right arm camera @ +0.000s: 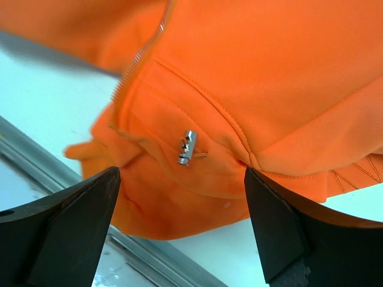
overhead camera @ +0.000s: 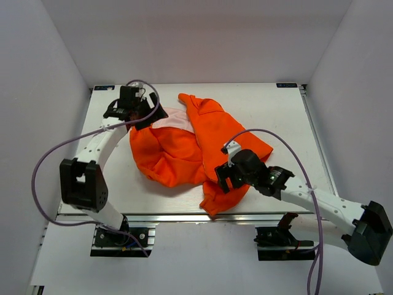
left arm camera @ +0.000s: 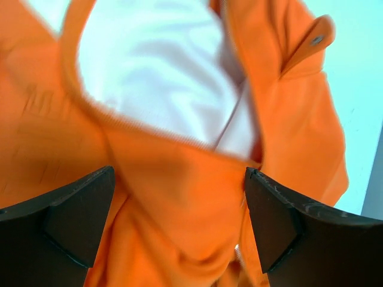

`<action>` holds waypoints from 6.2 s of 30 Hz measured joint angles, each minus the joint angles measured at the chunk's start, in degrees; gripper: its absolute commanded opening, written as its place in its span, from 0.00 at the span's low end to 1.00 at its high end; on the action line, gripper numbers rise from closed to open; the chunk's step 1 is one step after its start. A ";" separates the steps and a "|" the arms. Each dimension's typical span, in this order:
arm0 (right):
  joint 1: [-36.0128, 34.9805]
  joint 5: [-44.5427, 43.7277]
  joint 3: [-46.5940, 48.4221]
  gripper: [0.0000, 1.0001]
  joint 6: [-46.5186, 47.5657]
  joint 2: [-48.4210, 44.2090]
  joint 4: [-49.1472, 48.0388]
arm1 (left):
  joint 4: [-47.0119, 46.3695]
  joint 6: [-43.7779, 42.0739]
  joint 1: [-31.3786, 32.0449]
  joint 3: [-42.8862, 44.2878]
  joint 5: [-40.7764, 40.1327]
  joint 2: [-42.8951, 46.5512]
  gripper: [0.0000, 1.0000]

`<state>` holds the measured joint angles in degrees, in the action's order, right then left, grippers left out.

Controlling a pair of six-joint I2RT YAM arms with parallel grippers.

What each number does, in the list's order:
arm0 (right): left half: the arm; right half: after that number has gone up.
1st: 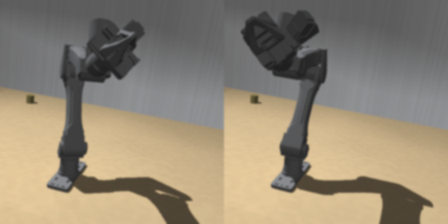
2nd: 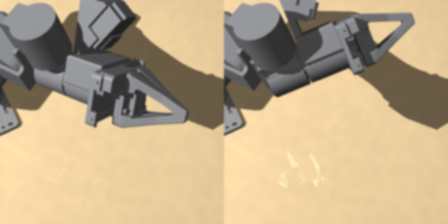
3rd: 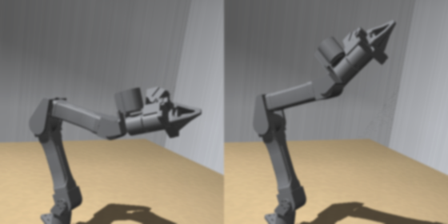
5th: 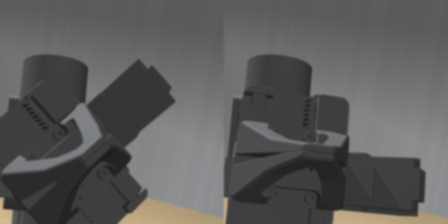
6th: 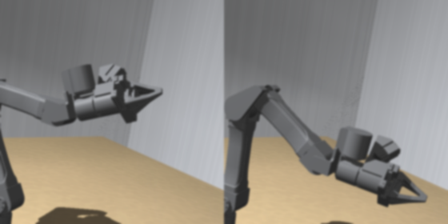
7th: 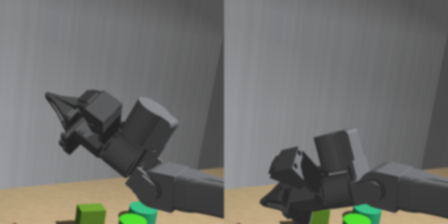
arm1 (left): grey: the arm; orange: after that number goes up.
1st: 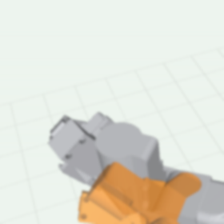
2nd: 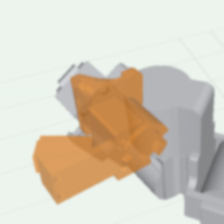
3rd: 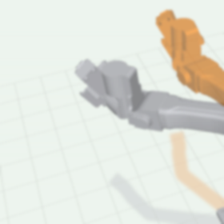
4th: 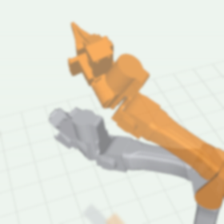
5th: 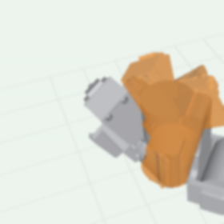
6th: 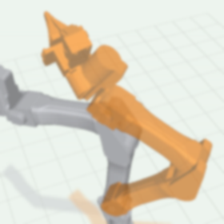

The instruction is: Zip up the jacket

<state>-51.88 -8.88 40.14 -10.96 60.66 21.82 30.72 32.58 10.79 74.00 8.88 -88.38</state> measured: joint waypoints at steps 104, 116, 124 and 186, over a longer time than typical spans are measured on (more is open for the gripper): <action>44.46 19.52 82.93 0.78 -2.67 77.79 6.21 | -4.28 -2.67 9.31 20.20 4.13 -35.10 0.98; 43.76 21.53 39.87 0.89 -5.40 29.62 3.04 | -4.09 -3.45 8.46 7.93 1.53 -12.94 0.98; 33.09 20.81 4.92 0.89 -13.77 7.63 1.16 | -6.73 1.57 8.50 -17.66 2.89 18.05 0.98; -1.64 14.60 31.63 0.87 -6.82 31.01 14.21 | 5.44 2.32 8.57 -29.97 1.75 31.12 0.98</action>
<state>-53.52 5.72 71.77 -17.78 91.68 36.03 36.16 34.89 19.35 44.03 10.63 -57.25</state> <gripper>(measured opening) 0.864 0.979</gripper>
